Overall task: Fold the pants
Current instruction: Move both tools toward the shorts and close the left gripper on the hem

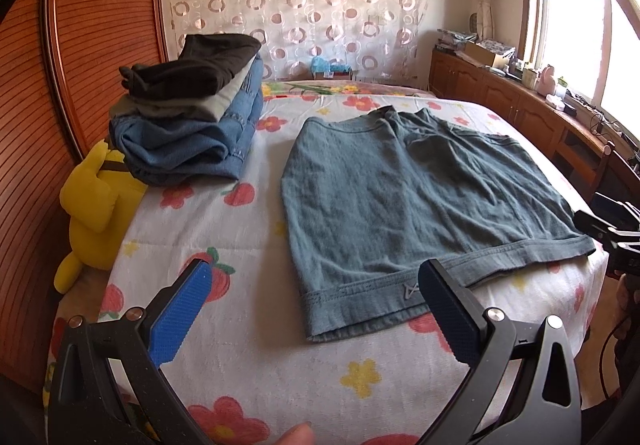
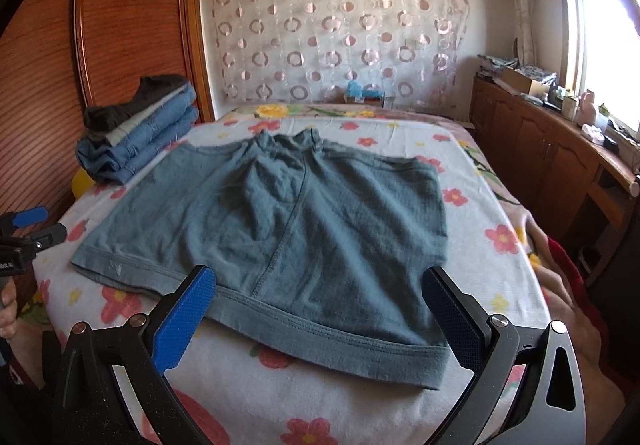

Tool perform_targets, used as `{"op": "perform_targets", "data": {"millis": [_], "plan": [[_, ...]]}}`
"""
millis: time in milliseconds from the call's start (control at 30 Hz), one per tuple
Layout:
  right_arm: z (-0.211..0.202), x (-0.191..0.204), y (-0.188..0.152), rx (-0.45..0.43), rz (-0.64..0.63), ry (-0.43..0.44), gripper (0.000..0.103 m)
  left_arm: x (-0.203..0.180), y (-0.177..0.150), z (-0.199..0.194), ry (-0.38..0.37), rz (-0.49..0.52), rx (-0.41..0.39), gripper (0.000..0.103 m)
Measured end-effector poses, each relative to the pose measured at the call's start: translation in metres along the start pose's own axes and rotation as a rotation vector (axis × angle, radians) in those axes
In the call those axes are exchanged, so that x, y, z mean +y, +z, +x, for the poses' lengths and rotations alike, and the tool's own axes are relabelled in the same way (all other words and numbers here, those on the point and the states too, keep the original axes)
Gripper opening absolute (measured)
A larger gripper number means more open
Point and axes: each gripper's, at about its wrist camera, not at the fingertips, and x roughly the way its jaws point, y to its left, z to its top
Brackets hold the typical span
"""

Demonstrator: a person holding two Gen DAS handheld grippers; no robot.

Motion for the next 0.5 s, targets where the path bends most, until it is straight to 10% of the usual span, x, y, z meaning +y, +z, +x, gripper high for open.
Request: {"op": "perform_targets", "data": {"millis": [500], "plan": [[0.001,-0.002,-0.018,0.123,-0.014,-0.008,0.103,0.016,-0.017,0.016,-0.009,-0.027,0.083,0.103]]}}
